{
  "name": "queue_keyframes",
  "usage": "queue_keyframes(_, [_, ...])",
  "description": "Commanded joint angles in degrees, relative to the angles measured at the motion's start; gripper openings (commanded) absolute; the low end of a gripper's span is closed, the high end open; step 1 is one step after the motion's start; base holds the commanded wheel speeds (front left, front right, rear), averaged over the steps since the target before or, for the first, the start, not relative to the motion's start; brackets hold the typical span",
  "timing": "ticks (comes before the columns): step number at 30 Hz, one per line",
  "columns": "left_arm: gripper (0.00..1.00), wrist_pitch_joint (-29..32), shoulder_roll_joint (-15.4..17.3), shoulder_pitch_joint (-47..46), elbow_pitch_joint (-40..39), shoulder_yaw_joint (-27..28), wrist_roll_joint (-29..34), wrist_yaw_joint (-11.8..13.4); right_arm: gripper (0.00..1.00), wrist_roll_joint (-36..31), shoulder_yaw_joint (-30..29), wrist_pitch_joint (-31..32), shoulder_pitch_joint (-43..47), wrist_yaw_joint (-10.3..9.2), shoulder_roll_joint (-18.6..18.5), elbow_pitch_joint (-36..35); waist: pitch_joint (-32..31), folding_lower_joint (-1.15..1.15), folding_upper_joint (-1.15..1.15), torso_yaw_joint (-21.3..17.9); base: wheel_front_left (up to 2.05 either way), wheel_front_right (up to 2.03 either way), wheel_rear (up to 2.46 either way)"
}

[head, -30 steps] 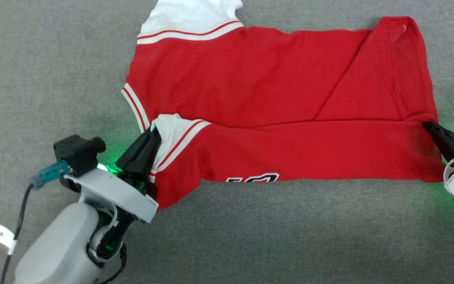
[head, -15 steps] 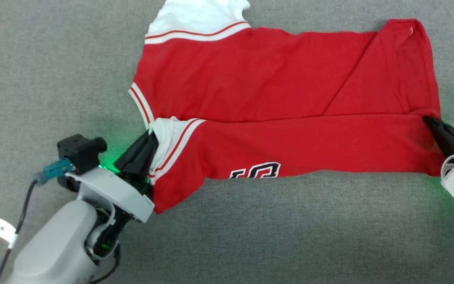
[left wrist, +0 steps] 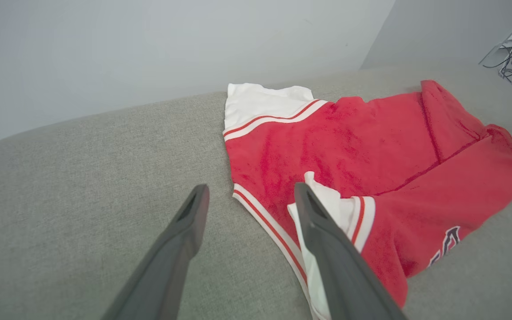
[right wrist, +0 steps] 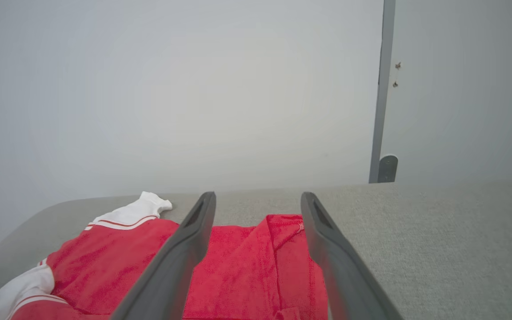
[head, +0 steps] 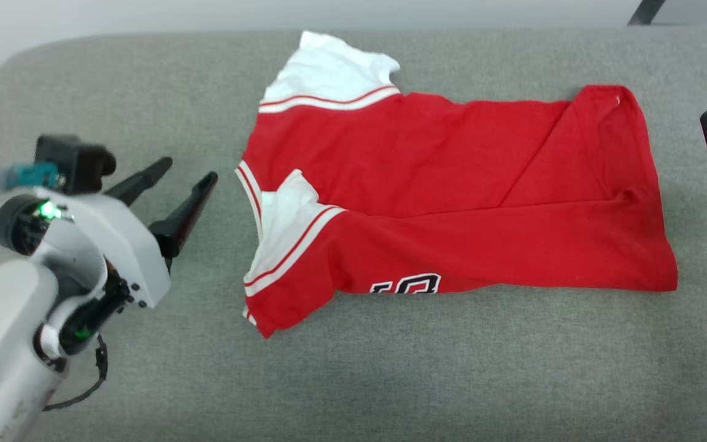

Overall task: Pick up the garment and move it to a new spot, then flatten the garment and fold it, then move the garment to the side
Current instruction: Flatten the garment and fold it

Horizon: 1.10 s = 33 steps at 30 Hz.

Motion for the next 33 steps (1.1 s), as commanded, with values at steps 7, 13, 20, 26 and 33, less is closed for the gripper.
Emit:
queue_keyframes(7, [1.00, 28.26, 3.80, -3.90, -6.85, -4.91, -9.67, 3.94, 1.00, -0.64, 0.01, -0.27, 0.77, -0.07, 1.35, -1.30, -2.62, 0.00, 0.00, 0.94, 0.00, 0.00, 0.00])
queue_keyframes(13, [1.00, 40.10, 4.36, -6.05, -8.52, -7.33, -13.67, 6.25, 1.00, 0.20, 0.97, -0.74, -0.15, -0.07, 1.80, -0.37, -0.97, 0.00, 0.00, -0.14, 0.00, 0.00, 0.00])
queue_keyframes(20, [1.00, 40.01, 3.65, -5.86, -5.93, -8.42, -12.02, 6.98, 1.00, 1.10, 2.57, -1.77, -1.65, -0.07, 2.15, 0.79, 1.52, 0.00, 0.00, -2.82, 0.00, 0.00, 0.00])
queue_keyframes(26, [1.00, 39.37, 2.73, -4.21, -2.28, -8.72, -13.45, 5.90, 1.00, 1.70, 3.09, -2.43, -2.41, -0.07, 1.63, 1.58, 3.13, 0.00, 0.00, -4.60, 0.00, 0.00, 0.00])
queue_keyframes(33, [1.00, 41.57, 0.31, -2.62, 1.89, -10.34, -15.89, 4.73, 1.00, 2.13, 3.17, -2.44, -3.33, -0.07, 1.07, 1.93, 3.39, 0.00, 0.00, -5.83, 0.00, 0.00, 0.00])
